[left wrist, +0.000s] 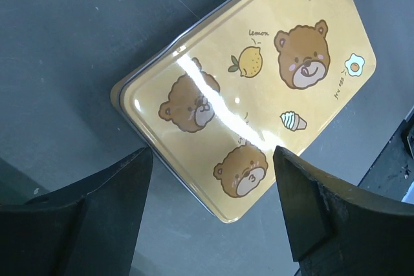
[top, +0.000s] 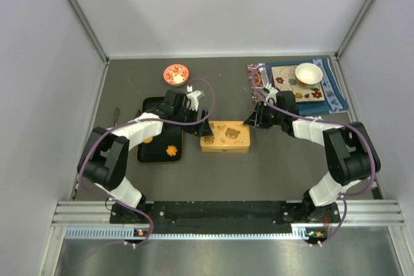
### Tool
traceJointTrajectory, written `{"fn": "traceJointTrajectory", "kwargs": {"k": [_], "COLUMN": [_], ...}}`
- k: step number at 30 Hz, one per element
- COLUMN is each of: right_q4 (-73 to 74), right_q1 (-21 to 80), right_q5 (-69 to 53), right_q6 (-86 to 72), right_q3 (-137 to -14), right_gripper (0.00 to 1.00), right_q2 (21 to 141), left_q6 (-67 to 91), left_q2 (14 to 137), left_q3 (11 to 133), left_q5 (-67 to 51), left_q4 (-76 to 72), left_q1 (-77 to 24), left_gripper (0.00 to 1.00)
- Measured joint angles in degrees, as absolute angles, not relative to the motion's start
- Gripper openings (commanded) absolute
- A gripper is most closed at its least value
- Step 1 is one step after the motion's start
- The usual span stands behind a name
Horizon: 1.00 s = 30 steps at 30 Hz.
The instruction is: Pack the cookies
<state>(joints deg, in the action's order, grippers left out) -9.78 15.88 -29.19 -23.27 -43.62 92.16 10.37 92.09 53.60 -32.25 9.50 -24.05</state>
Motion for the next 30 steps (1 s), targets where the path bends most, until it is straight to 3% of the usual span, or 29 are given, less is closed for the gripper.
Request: {"fn": "traceJointTrajectory", "kwargs": {"k": [13,30], "right_q4": [-9.0,0.8], "right_q1": [15.6,14.5], "right_q5": [-28.7,-29.3], "right_q6": [-22.4,-19.3], "right_q3": [-43.6,-43.4], "right_gripper": [0.34,0.49], "right_q2": [92.7,87.3], "left_q6": [9.5,7.5], "left_q2": [92.2,93.7], "left_q3": [54.5,54.5], "left_q5": [-24.9,-18.8], "left_q4": [11.0,9.3], "left_q1": [-28.3,-33.2], "left_gripper": [0.79,0.75]}}
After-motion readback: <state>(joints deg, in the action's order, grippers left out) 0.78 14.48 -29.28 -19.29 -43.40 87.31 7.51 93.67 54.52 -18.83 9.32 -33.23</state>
